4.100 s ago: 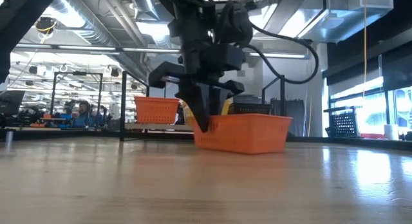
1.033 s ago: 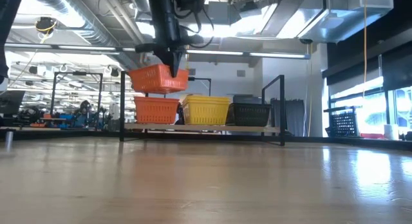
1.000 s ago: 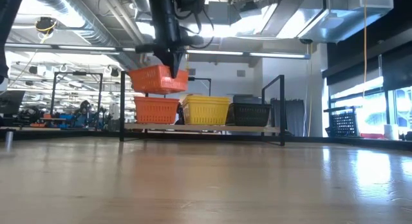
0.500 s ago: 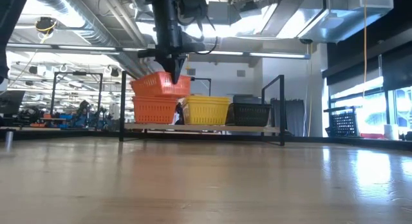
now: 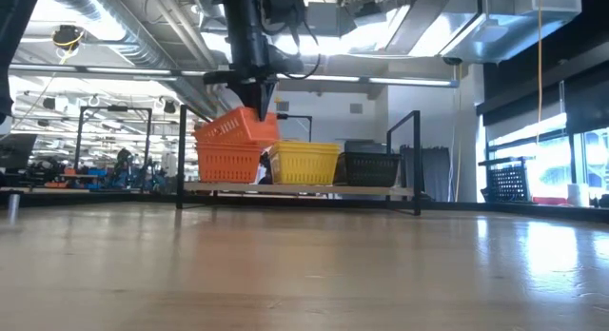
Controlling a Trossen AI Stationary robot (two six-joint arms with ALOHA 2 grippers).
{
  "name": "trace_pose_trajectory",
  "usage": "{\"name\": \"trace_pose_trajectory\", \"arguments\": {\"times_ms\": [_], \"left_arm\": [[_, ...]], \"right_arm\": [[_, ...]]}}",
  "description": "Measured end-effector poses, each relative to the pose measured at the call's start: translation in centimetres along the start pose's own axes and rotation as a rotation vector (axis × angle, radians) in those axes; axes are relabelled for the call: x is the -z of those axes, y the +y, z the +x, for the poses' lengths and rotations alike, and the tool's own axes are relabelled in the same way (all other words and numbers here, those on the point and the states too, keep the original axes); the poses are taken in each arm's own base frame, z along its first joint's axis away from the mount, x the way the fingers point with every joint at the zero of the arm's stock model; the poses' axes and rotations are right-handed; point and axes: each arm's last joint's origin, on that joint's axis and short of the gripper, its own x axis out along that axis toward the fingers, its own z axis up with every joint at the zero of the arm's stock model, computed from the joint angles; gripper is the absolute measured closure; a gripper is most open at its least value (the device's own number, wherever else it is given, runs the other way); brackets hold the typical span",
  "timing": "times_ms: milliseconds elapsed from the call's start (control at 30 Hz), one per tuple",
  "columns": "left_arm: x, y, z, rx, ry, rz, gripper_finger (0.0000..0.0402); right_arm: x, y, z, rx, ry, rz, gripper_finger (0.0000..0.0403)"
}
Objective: Stack baskets on shelf by color
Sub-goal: Stack the orange bin on the stacked bins on the shelf
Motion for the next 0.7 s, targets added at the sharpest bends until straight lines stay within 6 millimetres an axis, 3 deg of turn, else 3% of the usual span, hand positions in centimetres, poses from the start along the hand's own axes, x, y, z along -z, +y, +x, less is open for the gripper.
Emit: {"name": "trace_pose_trajectory", "arguments": {"times_ms": [700], "left_arm": [[0.3,0.9,-3.1,0.001,-0.057,0.061,0.0349]], "right_arm": [[0.0,-0.2,0.1,0.007,0.002,0.009,0.0296]]}}
